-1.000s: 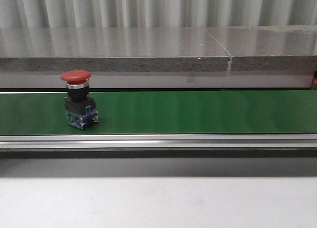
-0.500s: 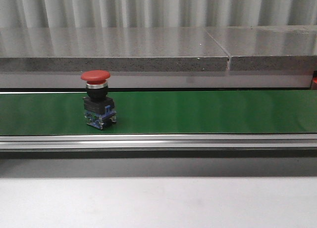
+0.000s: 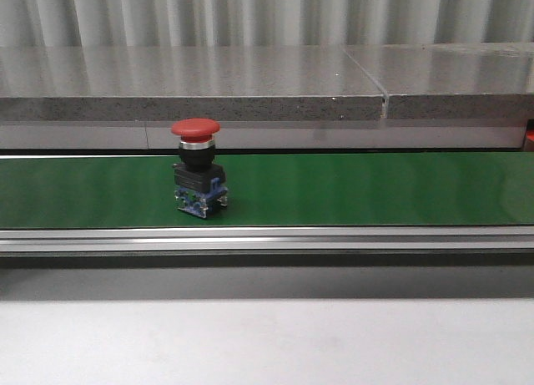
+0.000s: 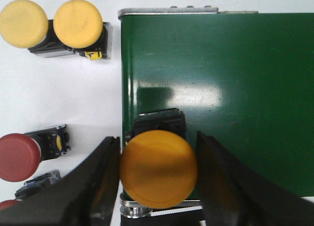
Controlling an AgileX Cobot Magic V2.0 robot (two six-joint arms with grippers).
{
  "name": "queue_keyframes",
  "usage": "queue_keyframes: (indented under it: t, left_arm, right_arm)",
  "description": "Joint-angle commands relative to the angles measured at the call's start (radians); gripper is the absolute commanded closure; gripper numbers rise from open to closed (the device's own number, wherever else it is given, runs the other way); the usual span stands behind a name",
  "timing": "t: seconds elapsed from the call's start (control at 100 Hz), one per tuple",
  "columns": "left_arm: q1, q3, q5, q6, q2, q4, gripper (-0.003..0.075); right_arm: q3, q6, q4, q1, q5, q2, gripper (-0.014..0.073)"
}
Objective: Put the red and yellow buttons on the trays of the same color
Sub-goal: 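Grasp the yellow button with the left gripper and carry it over the belt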
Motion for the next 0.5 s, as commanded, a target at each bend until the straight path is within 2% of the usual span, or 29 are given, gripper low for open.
queue_keyframes:
  t: [0.0, 0.07, 0.17, 0.22, 0.49]
  left_arm:
    - [-0.006, -0.021, -0.025, -0.008, -0.027, -0.005, 0.0488]
    - [-0.006, -0.021, -0.03, -0.008, -0.029, -0.005, 0.0395]
    - [-0.006, -0.025, -0.046, -0.008, -0.038, -0.031, 0.0189]
    - [-0.006, -0.025, -0.065, -0.008, -0.051, -0.055, 0.0139]
    - [-0.088, -0.013, -0.151, -0.008, -0.211, -0.08, 0.0155]
  right_arm:
    - [-0.024, -0.01, -0.013, -0.004, -0.078, 0.01, 0.066]
    - [-0.024, -0.01, -0.013, -0.004, -0.078, 0.01, 0.066]
    - [-0.024, -0.01, -0.013, -0.004, -0.078, 0.01, 0.066]
    - [-0.024, -0.01, -0.013, -0.004, -0.078, 0.01, 0.066]
    - [-0.024, -0.01, -0.013, -0.004, -0.078, 0.01, 0.066]
